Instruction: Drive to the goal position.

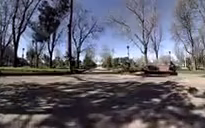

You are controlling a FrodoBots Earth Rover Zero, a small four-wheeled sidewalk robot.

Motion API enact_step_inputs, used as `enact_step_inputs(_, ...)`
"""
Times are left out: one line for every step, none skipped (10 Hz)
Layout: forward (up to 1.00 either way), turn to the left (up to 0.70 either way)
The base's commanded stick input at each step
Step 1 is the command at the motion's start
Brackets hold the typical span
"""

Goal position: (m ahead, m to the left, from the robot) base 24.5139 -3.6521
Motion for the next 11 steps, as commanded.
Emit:
enact_step_inputs(1.0, 0.0)
enact_step_inputs(1.0, 0.0)
enact_step_inputs(1.0, 0.0)
enact_step_inputs(1.0, 0.0)
enact_step_inputs(1.0, 0.0)
enact_step_inputs(1.0, 0.0)
enact_step_inputs(1.0, 0.0)
enact_step_inputs(1.0, 0.0)
enact_step_inputs(1.0, 0.0)
enact_step_inputs(1.0, 0.0)
enact_step_inputs(1.0, 0.0)
